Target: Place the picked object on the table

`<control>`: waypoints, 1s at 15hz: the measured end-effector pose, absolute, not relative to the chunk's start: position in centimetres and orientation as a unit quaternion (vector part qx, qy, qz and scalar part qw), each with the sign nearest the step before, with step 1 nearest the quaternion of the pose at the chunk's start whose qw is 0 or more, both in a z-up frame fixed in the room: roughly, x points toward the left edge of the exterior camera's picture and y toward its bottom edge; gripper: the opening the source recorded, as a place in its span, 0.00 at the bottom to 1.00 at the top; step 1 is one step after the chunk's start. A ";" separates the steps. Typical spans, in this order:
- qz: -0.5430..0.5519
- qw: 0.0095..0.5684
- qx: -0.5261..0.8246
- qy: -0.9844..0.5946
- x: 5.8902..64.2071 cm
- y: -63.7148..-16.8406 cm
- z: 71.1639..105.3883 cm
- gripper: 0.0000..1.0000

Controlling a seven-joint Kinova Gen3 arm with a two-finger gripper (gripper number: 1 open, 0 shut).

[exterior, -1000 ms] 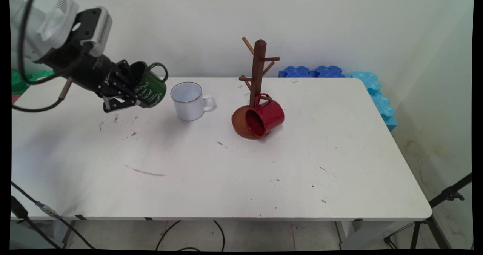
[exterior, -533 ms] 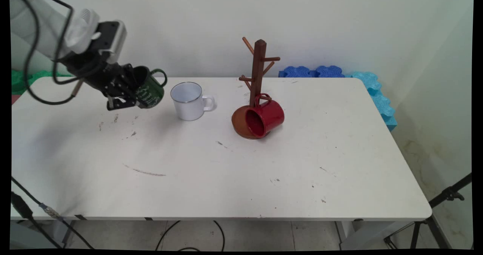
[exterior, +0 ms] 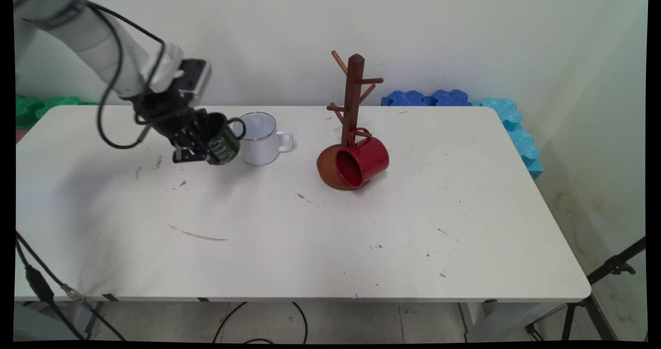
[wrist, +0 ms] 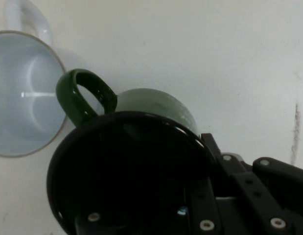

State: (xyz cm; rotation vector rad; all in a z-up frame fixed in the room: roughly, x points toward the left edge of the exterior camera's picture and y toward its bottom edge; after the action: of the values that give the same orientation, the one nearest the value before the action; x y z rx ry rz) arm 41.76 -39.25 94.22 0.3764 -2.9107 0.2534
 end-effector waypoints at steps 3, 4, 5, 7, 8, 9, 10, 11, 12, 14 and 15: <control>0.066 0.088 0.121 -0.987 41.0 -41.0 91.8 0.00; 0.062 0.085 0.121 -0.987 40.9 -41.4 91.2 0.00; 0.057 0.081 0.120 -0.988 40.7 -41.9 90.4 0.00; 0.048 0.075 0.119 -0.989 40.2 -43.0 89.0 0.00; 0.046 0.073 0.119 -0.989 40.1 -43.2 88.6 0.00; 0.043 0.071 0.119 -0.989 39.9 -43.5 88.1 0.00; 0.040 0.069 0.118 -0.990 39.7 -43.8 87.6 0.00; 0.035 0.067 0.119 -0.990 39.5 -44.1 87.0 0.00; 0.031 0.066 0.119 -0.990 39.3 -44.3 86.6 0.00; 0.026 0.064 0.119 -0.990 38.9 -44.4 86.1 0.00; 0.024 0.063 0.119 -0.991 38.8 -44.5 85.9 0.00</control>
State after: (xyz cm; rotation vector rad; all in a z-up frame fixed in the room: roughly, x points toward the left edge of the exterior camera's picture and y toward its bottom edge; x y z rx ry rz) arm 38.78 -44.50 85.86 0.3597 -2.9933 0.0712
